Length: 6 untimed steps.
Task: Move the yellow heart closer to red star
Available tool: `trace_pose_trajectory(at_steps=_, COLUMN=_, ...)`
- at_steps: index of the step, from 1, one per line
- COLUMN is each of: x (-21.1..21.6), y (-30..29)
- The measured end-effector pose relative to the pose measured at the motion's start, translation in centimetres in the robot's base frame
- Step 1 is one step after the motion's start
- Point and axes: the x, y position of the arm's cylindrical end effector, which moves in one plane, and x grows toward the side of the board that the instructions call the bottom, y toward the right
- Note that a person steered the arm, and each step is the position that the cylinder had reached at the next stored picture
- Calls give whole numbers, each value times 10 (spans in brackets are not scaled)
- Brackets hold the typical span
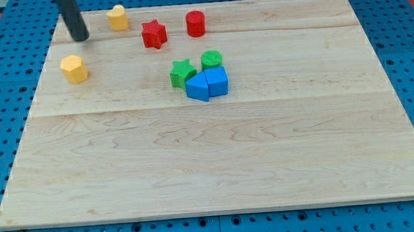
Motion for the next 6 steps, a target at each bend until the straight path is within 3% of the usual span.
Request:
trace_pose_trajectory(at_steps=1, x=-49, y=21)
trace_pose_trajectory(at_steps=2, x=-50, y=69)
trace_pose_trajectory(at_steps=3, x=-29, y=126)
trace_pose_trajectory(at_steps=4, x=-6, y=144)
trace_pose_trajectory(at_steps=5, x=19, y=134)
trace_pose_trajectory(at_steps=6, x=-1, y=129)
